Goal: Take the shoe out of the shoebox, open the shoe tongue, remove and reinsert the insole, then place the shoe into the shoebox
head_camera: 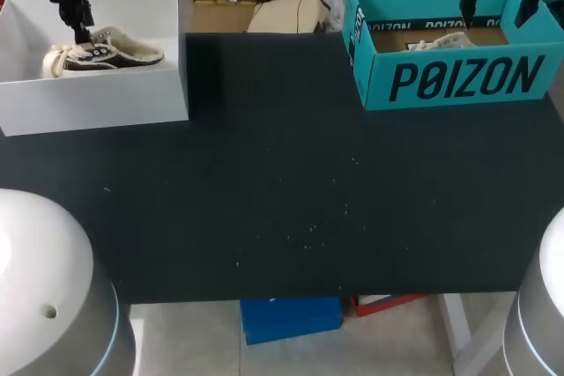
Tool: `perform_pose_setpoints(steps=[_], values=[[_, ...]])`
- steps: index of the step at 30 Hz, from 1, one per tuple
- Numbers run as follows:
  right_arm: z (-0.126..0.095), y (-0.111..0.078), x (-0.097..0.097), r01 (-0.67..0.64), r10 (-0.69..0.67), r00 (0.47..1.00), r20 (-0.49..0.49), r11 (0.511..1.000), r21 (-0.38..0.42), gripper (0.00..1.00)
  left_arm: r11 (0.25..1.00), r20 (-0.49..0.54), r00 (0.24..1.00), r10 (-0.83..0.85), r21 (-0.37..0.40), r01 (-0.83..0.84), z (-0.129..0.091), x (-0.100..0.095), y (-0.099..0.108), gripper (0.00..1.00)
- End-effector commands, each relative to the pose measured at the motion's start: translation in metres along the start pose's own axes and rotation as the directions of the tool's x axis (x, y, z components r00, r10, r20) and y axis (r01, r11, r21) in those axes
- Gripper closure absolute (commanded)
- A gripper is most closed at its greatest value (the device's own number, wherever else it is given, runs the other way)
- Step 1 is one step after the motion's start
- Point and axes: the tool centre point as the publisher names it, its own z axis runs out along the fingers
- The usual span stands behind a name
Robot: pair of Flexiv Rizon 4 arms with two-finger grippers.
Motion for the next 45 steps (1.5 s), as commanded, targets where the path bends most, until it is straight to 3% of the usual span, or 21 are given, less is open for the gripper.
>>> perform_pose_setpoints(steps=[1, 10, 14, 23, 41, 43, 45], values=[[0.0, 0.001, 0.0, 0.0, 0.0, 1.0, 0.0, 1.0, 0.001, 0.0, 1.0, -0.042, 0.999, -0.004, -0.005, 0.004, 0.024, -0.021, 0.002, 0.36], [0.0, 0.001, 0.0, 0.0, 0.0, 1.0, 0.0, 1.0, 0.001, 0.0, 0.999, -0.049, 0.998, 0.032, -0.014, -0.033, 0.058, -0.04, 0.002, 0.42], [0.0, 0.001, 0.0, 0.0, 0.0, 1.0, 0.0, 1.0, 0.001, 0.0, 0.998, -0.058, 0.997, 0.05, -0.032, -0.052, 0.069, -0.038, 0.0, 0.45], [0.0, 0.001, 0.0, 0.0, 0.0, 1.0, 0.0, 1.0, 0.001, 0.0, 0.997, -0.076, 0.995, 0.058, -0.048, -0.062, 0.097, -0.037, 0.001, 0.42], [0.0, 0.001, 0.0, 0.0, 0.0, 1.0, 0.0, 1.0, 0.001, 0.0, 0.993, -0.101, 0.991, 0.091, -0.06, -0.097, 0.142, -0.046, -0.006, 0.52], [0.0, 0.001, 0.0, 0.0, 0.0, 1.0, 0.0, 1.0, 0.001, 0.0, 0.993, -0.101, 0.991, 0.084, -0.07, -0.091, 0.145, -0.047, -0.006, 0.59], [0.0, 0.001, 0.0, 0.0, 0.0, 1.0, 0.0, 1.0, 0.001, 0.0, 0.993, -0.101, 0.991, 0.082, -0.073, -0.089, 0.147, -0.046, -0.006, 0.83]])
